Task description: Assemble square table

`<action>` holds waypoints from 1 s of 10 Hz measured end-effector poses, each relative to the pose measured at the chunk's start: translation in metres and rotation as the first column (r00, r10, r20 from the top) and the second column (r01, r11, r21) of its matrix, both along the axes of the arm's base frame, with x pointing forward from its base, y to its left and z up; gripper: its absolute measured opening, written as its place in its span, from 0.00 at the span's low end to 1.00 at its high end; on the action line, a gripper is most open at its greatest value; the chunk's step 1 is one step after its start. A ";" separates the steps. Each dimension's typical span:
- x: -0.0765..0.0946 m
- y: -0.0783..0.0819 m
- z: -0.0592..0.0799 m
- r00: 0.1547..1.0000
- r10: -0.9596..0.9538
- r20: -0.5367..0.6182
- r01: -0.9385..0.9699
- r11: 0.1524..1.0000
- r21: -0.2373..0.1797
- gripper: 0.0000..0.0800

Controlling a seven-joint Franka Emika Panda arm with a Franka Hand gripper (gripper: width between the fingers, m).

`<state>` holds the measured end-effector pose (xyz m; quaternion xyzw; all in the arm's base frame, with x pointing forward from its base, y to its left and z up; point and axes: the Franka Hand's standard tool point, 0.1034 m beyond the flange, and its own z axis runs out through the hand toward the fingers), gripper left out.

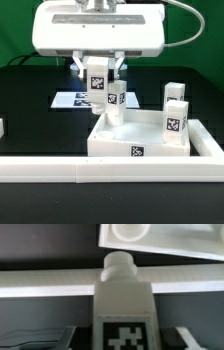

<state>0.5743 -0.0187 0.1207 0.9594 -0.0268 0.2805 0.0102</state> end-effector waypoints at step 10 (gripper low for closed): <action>-0.002 0.008 -0.033 0.999 0.026 -0.021 -0.026 1.000 -0.010 0.36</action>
Offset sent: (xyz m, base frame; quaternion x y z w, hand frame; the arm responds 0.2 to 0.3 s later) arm 0.0000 0.0000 0.0000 0.0000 0.0000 0.0000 1.0000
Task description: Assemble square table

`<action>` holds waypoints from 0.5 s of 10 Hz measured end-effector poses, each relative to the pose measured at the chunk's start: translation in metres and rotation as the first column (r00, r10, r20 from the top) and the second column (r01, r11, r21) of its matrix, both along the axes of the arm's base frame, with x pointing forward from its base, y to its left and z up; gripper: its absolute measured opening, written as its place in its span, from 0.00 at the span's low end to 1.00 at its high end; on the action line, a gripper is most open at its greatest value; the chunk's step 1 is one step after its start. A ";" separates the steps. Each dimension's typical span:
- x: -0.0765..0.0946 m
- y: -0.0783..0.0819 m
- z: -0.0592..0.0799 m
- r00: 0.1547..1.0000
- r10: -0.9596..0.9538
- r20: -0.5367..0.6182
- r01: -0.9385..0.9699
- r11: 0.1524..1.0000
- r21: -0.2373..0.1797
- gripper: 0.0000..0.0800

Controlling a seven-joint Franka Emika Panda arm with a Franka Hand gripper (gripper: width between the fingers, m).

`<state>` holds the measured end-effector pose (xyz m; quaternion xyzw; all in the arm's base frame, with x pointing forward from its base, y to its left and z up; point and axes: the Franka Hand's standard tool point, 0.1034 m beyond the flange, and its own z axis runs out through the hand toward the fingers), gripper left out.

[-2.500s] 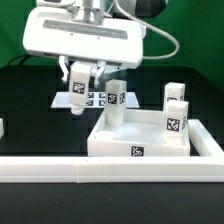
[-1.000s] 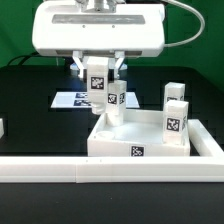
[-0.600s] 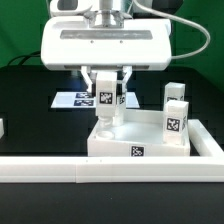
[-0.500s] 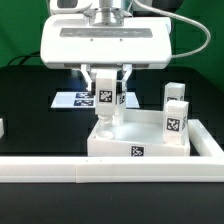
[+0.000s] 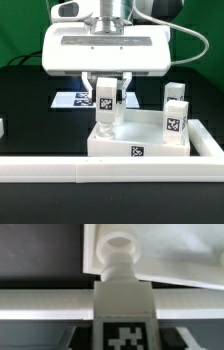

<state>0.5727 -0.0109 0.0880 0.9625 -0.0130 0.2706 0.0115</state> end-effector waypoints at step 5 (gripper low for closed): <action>-0.003 0.001 -0.010 1.000 0.004 -0.016 -0.004 1.000 -0.001 0.36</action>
Offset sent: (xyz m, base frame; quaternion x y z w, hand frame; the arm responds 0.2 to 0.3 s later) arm -0.0056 0.0073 -0.0058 -0.0061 0.0157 0.0146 0.9998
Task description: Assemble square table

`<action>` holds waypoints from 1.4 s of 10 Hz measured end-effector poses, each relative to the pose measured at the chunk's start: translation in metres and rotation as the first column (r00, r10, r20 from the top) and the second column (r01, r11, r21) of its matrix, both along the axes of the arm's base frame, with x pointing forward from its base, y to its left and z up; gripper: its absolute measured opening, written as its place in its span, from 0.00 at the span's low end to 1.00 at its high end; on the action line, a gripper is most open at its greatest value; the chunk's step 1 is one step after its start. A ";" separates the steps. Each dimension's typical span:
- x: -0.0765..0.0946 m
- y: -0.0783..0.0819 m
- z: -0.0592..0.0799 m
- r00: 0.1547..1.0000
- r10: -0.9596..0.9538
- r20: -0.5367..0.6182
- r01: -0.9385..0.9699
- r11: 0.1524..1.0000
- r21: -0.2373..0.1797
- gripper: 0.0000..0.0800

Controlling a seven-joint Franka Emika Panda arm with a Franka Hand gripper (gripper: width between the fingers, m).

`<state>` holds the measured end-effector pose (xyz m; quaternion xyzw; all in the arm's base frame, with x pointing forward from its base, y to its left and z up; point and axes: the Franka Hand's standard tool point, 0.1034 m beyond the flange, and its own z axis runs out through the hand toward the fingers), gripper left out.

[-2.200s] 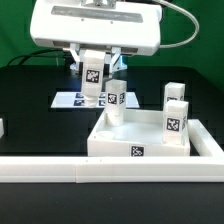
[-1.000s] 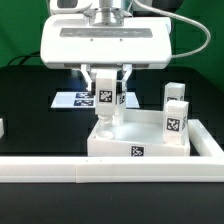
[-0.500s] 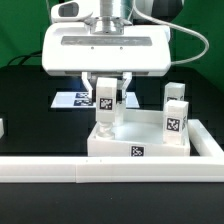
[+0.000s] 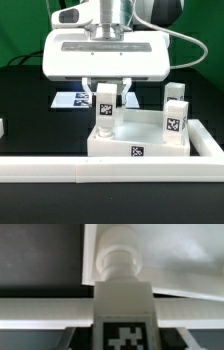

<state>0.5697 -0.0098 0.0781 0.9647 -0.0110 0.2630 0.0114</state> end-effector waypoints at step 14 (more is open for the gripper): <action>-0.010 -0.001 -0.014 1.000 -0.002 -0.029 0.002 1.000 0.000 0.60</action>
Offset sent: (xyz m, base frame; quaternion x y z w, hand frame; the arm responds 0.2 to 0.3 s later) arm -0.0036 0.0030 -0.0104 -0.0082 0.0195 0.0027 0.9998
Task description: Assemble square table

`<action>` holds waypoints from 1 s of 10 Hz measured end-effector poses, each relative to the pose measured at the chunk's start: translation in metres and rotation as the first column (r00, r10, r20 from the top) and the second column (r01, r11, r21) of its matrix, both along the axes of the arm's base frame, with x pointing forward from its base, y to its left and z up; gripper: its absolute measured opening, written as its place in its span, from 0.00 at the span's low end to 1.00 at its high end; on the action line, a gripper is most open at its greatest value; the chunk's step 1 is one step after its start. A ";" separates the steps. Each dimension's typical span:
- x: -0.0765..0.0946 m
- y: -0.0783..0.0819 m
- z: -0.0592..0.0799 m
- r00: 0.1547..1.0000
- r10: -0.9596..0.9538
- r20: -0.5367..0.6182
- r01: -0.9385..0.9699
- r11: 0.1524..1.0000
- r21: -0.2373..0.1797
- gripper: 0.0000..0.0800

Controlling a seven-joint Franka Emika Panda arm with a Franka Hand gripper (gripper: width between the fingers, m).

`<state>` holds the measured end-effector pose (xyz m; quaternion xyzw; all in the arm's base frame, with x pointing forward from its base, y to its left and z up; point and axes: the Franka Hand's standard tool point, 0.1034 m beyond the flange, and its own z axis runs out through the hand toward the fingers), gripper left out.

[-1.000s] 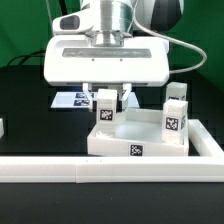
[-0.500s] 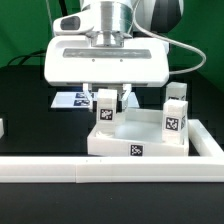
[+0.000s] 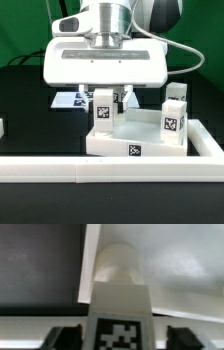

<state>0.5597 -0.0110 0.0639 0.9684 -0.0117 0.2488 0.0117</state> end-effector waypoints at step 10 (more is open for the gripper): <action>0.005 -0.005 0.032 0.999 -0.001 -0.048 0.002 1.000 0.027 0.81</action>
Offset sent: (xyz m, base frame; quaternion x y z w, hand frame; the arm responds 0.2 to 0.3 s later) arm 0.0000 0.0000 0.0000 0.0000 0.0000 0.0000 1.0000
